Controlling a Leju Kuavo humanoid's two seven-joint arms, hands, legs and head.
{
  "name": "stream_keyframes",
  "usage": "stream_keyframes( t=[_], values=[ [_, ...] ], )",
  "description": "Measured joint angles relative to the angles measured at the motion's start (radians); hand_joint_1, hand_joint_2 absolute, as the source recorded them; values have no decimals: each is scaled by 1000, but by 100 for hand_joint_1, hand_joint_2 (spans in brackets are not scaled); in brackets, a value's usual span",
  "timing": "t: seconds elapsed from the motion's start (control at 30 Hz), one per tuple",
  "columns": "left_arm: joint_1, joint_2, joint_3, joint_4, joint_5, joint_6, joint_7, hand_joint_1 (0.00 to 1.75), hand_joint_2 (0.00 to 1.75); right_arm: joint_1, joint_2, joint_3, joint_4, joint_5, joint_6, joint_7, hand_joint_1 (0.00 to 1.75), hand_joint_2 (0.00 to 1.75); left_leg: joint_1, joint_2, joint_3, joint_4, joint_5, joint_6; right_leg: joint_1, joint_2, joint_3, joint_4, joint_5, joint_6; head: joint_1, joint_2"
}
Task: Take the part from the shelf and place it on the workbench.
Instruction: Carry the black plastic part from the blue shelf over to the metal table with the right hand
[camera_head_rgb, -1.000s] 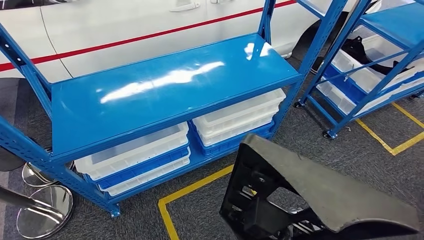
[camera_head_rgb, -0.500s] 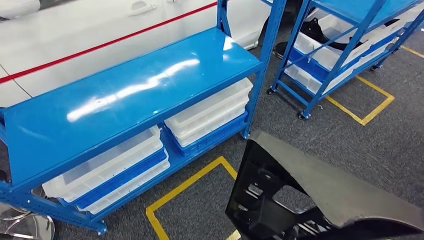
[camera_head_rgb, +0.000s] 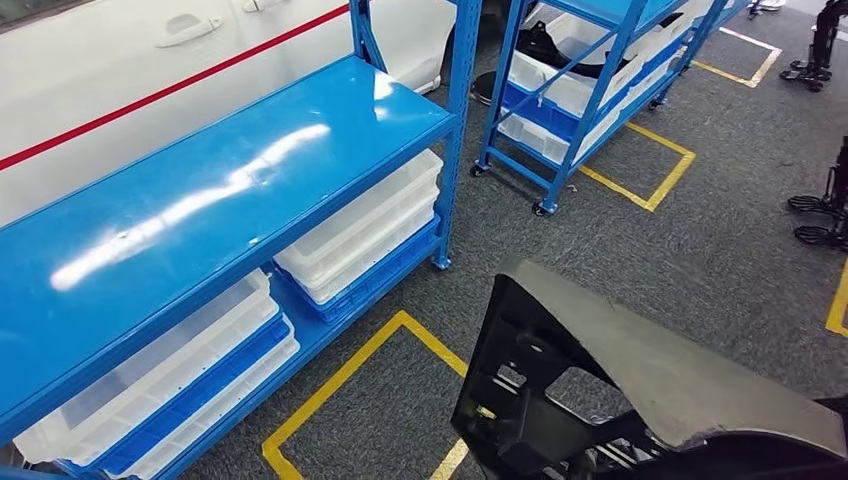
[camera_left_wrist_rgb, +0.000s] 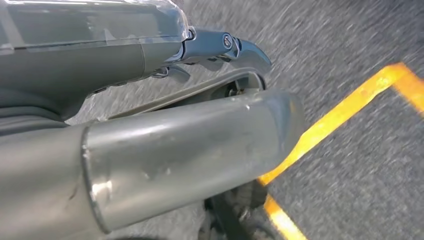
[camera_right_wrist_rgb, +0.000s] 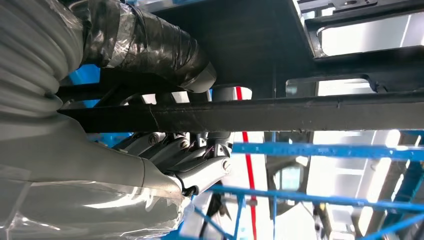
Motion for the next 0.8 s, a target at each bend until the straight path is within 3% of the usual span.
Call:
stream_keyframes(
  t=[0.07,0.13,0.17,0.2,0.23,0.3,0.37,0.43,0.5,0.57,0.63,0.67,0.7,0.73,0.8],
  values=[
    [2,0,0,0,1,-1,0,0,0,0,0,-1,-1,0,-2,0,175,175,-2,28,1,-3,2,6,-1,-69,-52,108,-60,9,4,0],
    [5,0,0,0,1,-2,2,0,0,0,0,-2,-1,0,-2,0,175,175,-5,58,1,-3,-1,6,-7,-90,-105,209,-97,17,4,0],
    [6,0,0,0,1,-2,3,0,0,0,0,-3,-1,-1,-3,0,175,175,-5,72,2,-3,-3,5,-10,-92,-110,218,-90,19,4,0],
    [5,0,0,0,2,-3,4,0,0,0,0,-4,-1,-1,-3,0,175,175,-5,86,3,-3,-6,4,-11,-96,-95,188,-65,19,4,0],
    [4,-1,0,0,2,-3,4,0,0,0,0,-4,-1,-2,-3,0,175,175,-5,97,6,-3,-9,2,-11,-107,-59,123,-30,16,4,0],
    [2,-2,0,0,2,-4,4,0,0,0,0,-6,-1,-4,-3,0,175,175,-7,116,16,-5,-16,-5,-5,-151,11,-3,15,2,3,0],
    [0,-2,0,0,2,-4,3,0,0,0,1,-7,-2,-5,-3,0,175,175,-7,131,28,-11,-21,-16,4,-173,33,-47,17,-15,5,0],
    [-3,-3,0,0,2,-4,2,0,0,1,2,-8,-3,-5,-3,0,175,175,-6,149,41,-20,-25,-29,4,-150,36,-58,22,-28,7,0],
    [-5,-4,0,0,0,-4,1,0,0,2,3,-8,-3,-5,-2,0,175,175,-4,120,43,-1,-44,-38,-3,-125,46,-79,32,-39,7,0],
    [-5,-3,0,0,-1,-4,-3,0,0,1,4,-7,-3,-5,-1,0,175,175,-2,61,2,94,-100,-39,-5,-102,55,-90,37,-48,5,0],
    [-3,-3,0,0,1,-7,-10,0,0,0,4,-7,-1,-5,0,0,175,175,-1,37,-69,221,-151,-39,-3,-74,55,-90,36,-54,5,0],
    [-1,-3,0,0,2,-8,-14,0,0,0,4,-7,0,-5,0,0,175,175,-2,34,-92,251,-149,-39,-1,-59,56,-89,35,-55,5,0],
    [0,-2,0,0,2,-10,-16,0,0,0,4,-8,1,-5,0,0,175,175,-2,32,-99,246,-125,-39,0,-42,58,-87,33,-54,5,0],
    [1,-1,0,0,2,-11,-16,0,0,0,4,-9,1,-5,1,0,175,175,-2,26,-86,200,-84,-36,1,-27,60,-83,30,-52,5,0],
    [2,2,0,0,2,-12,-15,0,0,-1,5,-10,2,-6,3,0,175,175,-2,-21,-44,70,-5,-30,1,-1,59,-70,21,-44,5,0]
  ],
)
